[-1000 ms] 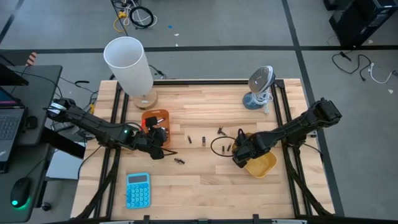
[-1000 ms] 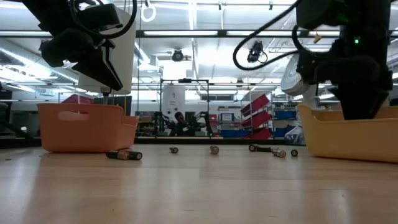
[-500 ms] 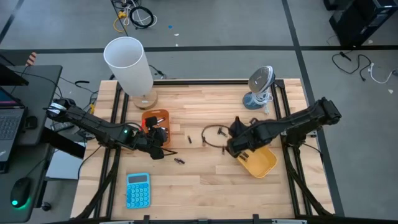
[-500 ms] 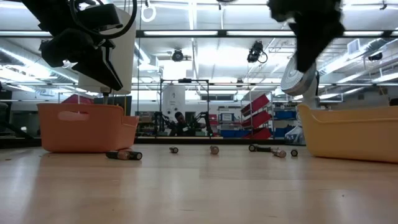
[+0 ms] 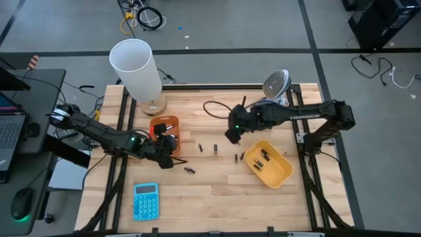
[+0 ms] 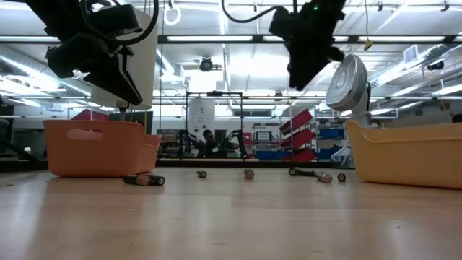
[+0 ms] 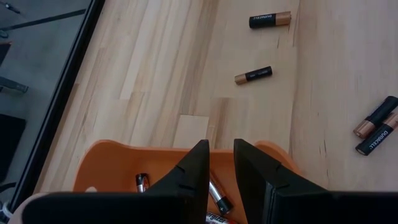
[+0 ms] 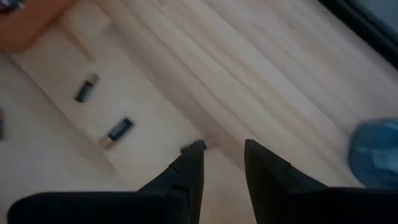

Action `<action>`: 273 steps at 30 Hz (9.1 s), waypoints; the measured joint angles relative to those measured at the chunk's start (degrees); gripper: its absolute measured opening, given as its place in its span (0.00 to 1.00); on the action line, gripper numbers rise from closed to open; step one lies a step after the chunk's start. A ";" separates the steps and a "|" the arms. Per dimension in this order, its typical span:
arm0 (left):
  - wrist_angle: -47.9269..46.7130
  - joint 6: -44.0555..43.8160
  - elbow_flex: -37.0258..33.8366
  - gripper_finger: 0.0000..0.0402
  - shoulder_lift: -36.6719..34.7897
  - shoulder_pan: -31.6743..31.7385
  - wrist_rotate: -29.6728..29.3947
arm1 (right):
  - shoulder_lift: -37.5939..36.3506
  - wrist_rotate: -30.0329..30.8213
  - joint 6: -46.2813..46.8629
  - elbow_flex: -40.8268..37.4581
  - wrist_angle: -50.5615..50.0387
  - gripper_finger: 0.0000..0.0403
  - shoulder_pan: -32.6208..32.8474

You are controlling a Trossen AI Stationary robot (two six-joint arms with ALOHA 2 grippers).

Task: Sort batteries
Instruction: Put the gold battery into the yellow bin

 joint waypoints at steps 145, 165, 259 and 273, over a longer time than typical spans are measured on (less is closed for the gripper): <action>1.40 1.51 0.00 0.19 -0.02 0.07 -1.53 | -4.12 -12.32 24.46 -17.15 -5.28 0.07 26.39; 1.40 1.14 0.00 0.19 -0.02 0.07 -1.53 | -4.10 -12.03 23.33 -29.88 7.32 0.18 26.18; 2.40 1.13 0.00 0.19 0.00 0.05 -1.51 | 16.17 -10.97 -37.59 -6.99 9.05 0.76 12.22; 2.38 1.11 0.00 0.19 0.00 0.05 -1.51 | 16.14 -13.25 -46.48 -6.99 10.07 0.76 13.48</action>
